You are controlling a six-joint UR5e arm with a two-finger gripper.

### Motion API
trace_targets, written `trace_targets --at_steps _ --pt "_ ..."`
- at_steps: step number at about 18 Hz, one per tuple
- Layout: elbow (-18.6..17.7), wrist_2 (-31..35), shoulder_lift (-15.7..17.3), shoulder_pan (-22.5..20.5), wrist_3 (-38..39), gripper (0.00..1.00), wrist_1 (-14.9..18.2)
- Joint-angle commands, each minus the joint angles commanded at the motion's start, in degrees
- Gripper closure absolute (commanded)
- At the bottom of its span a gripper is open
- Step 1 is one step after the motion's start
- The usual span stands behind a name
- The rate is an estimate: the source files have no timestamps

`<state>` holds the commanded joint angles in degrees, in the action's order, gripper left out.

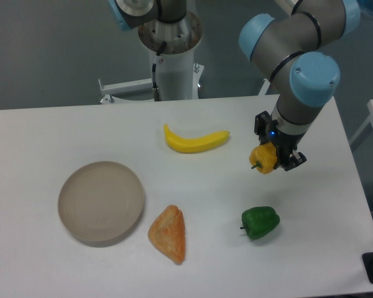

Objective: Pick up the yellow pepper from the plate
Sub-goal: 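Hold the yellow pepper raised above the table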

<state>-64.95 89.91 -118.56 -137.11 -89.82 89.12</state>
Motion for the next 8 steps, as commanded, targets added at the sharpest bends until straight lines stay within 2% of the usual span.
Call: trace_targets --at_steps 8 --pt "0.0 0.0 -0.4 0.0 0.0 0.76 -0.1"
